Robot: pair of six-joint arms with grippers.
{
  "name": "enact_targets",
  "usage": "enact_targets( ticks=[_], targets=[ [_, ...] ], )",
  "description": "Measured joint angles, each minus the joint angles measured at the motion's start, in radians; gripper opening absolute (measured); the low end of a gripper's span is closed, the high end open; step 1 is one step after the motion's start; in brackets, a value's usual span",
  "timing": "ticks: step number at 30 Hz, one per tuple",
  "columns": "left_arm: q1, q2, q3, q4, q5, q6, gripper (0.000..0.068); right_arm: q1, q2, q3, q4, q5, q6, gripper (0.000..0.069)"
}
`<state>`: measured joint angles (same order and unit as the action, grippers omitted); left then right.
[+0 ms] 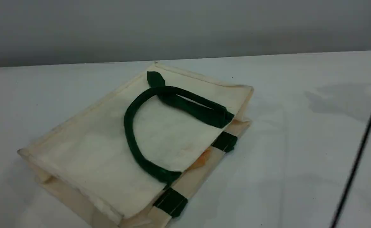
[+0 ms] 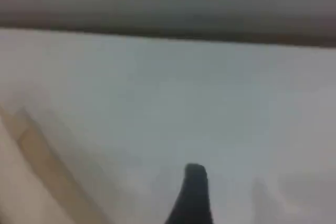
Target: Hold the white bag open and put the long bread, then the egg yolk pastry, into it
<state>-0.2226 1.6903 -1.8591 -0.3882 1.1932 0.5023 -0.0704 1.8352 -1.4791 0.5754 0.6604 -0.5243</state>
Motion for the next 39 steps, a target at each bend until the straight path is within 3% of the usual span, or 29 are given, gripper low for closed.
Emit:
enact_targets(
  ticks=[6, 19, 32, 39],
  targets=[
    [0.0, -0.069, -0.001, 0.165, 0.017, -0.131, 0.0536, 0.0, -0.083, -0.036, -0.179, 0.021, 0.136, 0.0589],
    [0.0, -0.222, 0.0, 0.363, 0.03, -0.302, 0.0536, 0.0, -0.328, -0.036, -0.273, 0.113, 0.289, 0.0589],
    [0.0, -0.4, 0.004, 0.363, 0.03, -0.337, 0.0536, 0.002, -0.614, -0.036, -0.292, 0.314, 0.334, 0.0589],
    [0.0, -0.57, 0.148, 0.363, 0.029, -0.337, 0.0536, 0.002, -0.796, -0.034, -0.291, 0.376, 0.354, 0.0589]
  ],
)
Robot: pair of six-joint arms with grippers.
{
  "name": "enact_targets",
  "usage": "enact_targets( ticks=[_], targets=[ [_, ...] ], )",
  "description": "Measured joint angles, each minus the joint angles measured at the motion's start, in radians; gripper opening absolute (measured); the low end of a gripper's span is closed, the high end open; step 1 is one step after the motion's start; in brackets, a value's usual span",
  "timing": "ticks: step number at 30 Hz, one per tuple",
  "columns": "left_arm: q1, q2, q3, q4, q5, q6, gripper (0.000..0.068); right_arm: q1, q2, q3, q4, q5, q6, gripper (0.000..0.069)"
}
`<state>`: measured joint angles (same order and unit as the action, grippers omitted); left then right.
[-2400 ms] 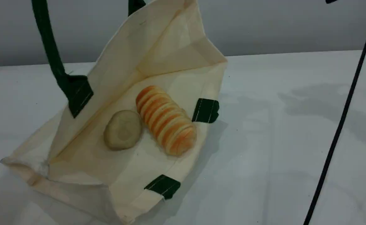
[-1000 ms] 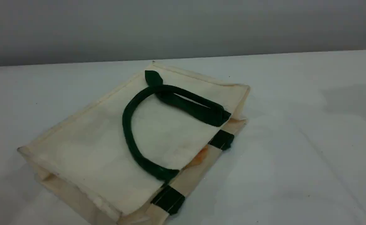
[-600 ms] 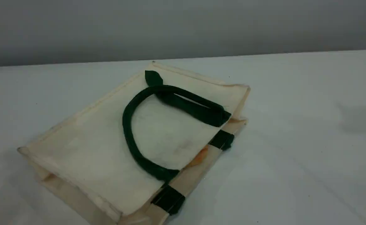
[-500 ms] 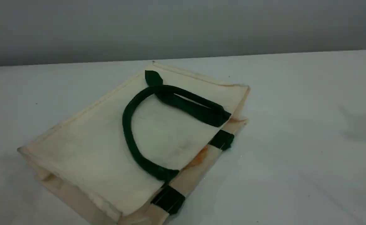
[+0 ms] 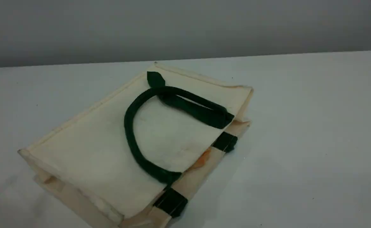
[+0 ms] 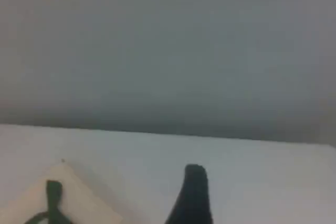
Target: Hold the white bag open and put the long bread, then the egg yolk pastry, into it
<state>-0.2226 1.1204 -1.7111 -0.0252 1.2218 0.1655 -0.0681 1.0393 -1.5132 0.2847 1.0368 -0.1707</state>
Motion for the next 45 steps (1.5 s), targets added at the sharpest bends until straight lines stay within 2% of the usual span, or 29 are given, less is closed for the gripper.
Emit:
enact_targets(
  ticks=[11, 16, 22, 26, 30, 34, 37, 39, 41, 45],
  targets=[
    [0.0, -0.406, 0.398, -0.003, 0.0, -0.025, 0.0536, 0.0, -0.285, 0.0, 0.002, 0.188, 0.087, 0.0589],
    [0.0, -0.602, 0.527, -0.063, -0.041, -0.029, 0.0536, 0.023, -0.433, 0.038, 0.002, 0.184, 0.121, 0.0589],
    [0.0, -0.757, 0.556, -0.059, 0.0, -0.026, 0.0536, 0.088, -0.634, 0.201, -0.001, 0.186, 0.121, 0.0589],
    [0.0, -0.796, 0.599, -0.114, -0.002, -0.029, 0.0536, 0.091, -0.766, 0.356, -0.003, 0.184, 0.125, 0.0589],
    [0.0, -0.814, 0.683, -0.164, -0.001, -0.029, 0.0536, 0.131, -0.883, 0.534, -0.017, 0.185, 0.125, 0.0589],
    [0.0, -0.815, 0.791, -0.158, -0.002, -0.029, 0.0536, 0.142, -0.958, 0.707, -0.073, 0.181, 0.125, 0.0589],
    [0.0, -0.815, 0.879, -0.158, -0.003, -0.02, 0.0536, 0.142, -0.969, 0.813, -0.1, 0.122, 0.122, 0.0589],
    [0.0, -0.815, 0.939, -0.158, -0.014, -0.019, 0.0536, 0.142, -0.969, 0.865, -0.108, 0.101, 0.117, 0.0589],
    [0.0, -0.815, 0.99, -0.155, -0.069, -0.018, 0.0536, 0.142, -0.969, 0.905, -0.133, 0.084, 0.115, 0.0589],
    [0.0, -0.815, 1.074, -0.123, -0.131, -0.018, 0.0536, 0.142, -0.969, 0.939, -0.198, 0.074, 0.115, 0.0589]
  ],
)
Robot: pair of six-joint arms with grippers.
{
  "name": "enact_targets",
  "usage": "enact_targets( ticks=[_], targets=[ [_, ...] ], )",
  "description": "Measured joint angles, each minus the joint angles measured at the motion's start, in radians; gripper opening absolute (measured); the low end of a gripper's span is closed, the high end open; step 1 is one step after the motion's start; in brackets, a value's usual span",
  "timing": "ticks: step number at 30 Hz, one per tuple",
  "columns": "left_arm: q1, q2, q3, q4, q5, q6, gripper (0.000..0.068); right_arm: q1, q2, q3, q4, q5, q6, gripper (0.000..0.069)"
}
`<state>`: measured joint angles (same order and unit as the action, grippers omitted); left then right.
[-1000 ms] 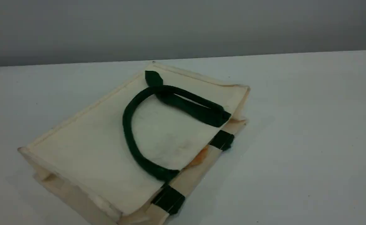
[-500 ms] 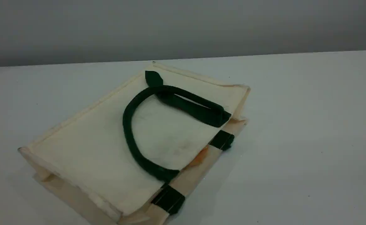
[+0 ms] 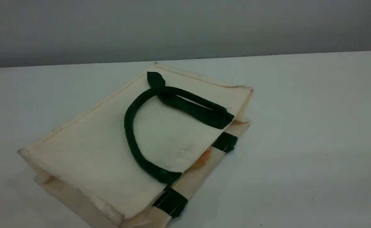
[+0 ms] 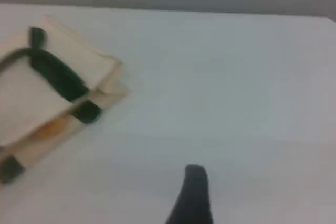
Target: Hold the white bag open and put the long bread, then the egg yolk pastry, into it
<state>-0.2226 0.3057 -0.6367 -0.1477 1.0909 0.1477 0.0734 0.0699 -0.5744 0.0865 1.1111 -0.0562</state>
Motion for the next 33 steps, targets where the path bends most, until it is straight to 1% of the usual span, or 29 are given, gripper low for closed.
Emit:
enact_targets(
  ticks=[5, 8, 13, 18, 24, 29, 33],
  targets=[
    [0.0, 0.0, 0.026, 0.004, -0.008, 0.0, 0.0536, 0.0, 0.0, 0.029, -0.024, -0.026, 0.002, 0.0589],
    [0.0, 0.0, 0.026, 0.038, -0.008, 0.0, 0.0536, 0.0, 0.0, 0.033, -0.031, -0.022, 0.002, 0.0589],
    [0.0, 0.0, 0.028, 0.049, -0.011, -0.006, 0.0536, 0.0, 0.0, 0.033, -0.027, -0.015, 0.003, 0.0589],
    [0.0, 0.0, 0.094, 0.05, -0.06, -0.015, 0.0536, 0.0, 0.0, 0.041, -0.023, -0.019, 0.005, 0.0589],
    [0.0, 0.0, 0.115, 0.049, -0.037, -0.039, 0.0536, -0.001, 0.0, 0.06, -0.023, -0.031, 0.007, 0.0589],
    [0.0, 0.0, 0.119, 0.1, -0.002, -0.084, 0.0536, -0.001, 0.0, 0.067, -0.028, -0.044, 0.007, 0.0588],
    [0.0, 0.0, 0.12, 0.106, 0.007, -0.086, 0.0536, -0.001, 0.0, 0.068, -0.029, -0.048, 0.007, 0.0588]
  ],
)
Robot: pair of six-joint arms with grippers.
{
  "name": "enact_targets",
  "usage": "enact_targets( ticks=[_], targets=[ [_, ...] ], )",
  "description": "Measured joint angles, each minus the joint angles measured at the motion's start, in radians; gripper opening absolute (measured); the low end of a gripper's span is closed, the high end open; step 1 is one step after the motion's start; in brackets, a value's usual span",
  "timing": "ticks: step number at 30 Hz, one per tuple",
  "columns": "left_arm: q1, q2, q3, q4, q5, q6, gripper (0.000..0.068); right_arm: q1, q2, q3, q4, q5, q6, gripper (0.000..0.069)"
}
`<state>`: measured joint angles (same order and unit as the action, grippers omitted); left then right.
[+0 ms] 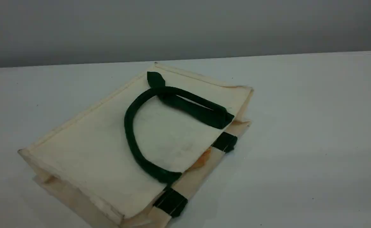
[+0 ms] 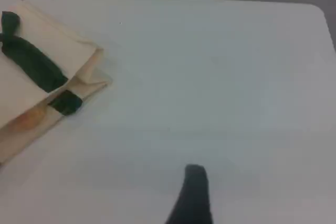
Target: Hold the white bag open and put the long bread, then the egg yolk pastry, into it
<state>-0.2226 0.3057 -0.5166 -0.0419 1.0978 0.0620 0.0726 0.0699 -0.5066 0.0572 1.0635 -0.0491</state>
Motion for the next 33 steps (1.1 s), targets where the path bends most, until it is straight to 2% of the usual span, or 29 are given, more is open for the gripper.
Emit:
enact_targets(
  ticks=[23, 25, 29, 33],
  targets=[
    [0.0, -0.04, 0.0, -0.002, 0.001, 0.0, 0.0536, -0.007, -0.003, 0.0, 0.0, 0.001, -0.001, 0.0588],
    [0.017, -0.068, 0.0, -0.005, 0.001, 0.001, 0.0536, -0.027, -0.013, 0.0, 0.002, 0.001, -0.003, 0.0588],
    [0.095, -0.13, 0.0, -0.009, 0.002, 0.008, 0.0536, -0.071, -0.05, 0.0, 0.002, 0.001, -0.003, 0.0588],
    [0.14, -0.18, 0.0, -0.009, 0.002, 0.008, 0.0536, -0.075, -0.071, 0.0, 0.003, 0.002, -0.003, 0.0588]
  ],
)
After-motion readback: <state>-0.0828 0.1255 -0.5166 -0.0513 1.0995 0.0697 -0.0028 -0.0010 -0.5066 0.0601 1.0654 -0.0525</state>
